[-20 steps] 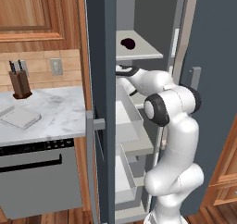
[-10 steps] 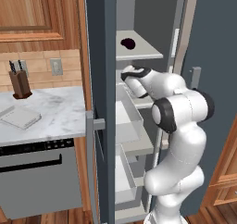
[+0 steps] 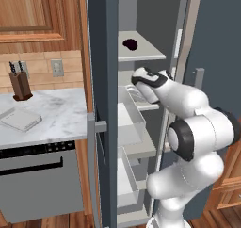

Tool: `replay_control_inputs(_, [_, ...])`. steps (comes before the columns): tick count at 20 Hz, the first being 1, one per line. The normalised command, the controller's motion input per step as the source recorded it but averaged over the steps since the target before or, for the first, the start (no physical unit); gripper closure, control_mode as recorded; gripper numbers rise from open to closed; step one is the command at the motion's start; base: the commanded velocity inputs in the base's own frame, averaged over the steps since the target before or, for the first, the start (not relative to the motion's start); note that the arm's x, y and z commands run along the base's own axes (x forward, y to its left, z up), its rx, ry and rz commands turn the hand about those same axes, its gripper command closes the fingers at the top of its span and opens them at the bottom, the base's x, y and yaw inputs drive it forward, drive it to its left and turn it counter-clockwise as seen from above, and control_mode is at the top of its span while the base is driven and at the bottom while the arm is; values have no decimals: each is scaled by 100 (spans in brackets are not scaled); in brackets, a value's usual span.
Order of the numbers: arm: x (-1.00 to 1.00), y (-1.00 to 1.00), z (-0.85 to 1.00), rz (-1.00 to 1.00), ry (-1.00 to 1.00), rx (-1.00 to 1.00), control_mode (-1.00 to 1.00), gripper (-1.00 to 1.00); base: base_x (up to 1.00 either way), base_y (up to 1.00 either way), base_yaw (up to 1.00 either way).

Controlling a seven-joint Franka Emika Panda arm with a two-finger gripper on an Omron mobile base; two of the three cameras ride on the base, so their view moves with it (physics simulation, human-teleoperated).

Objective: Take the eggplant and avocado out of the freezer and place them in the tupperware container on the counter. Then put the tupperware containing the vegetables back in the freezer.

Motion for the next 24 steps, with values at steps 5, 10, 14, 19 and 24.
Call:
replay_control_inputs(5, [-72,-11,40,-4,0,-3,-100,100,0,0,0])
replay_control_inputs(10, [-81,-11,25,-6,0,-7,-100,100,0,0,0])
replay_control_inputs(14, [-73,-10,24,-10,0,-10,-100,100,0,0,0])
replay_control_inputs(19, [-63,-14,58,-12,1,-6,-100,100,0,0,0])
replay_control_inputs(24, [-39,-26,74,-13,15,-10,-100,100,0,0,0])
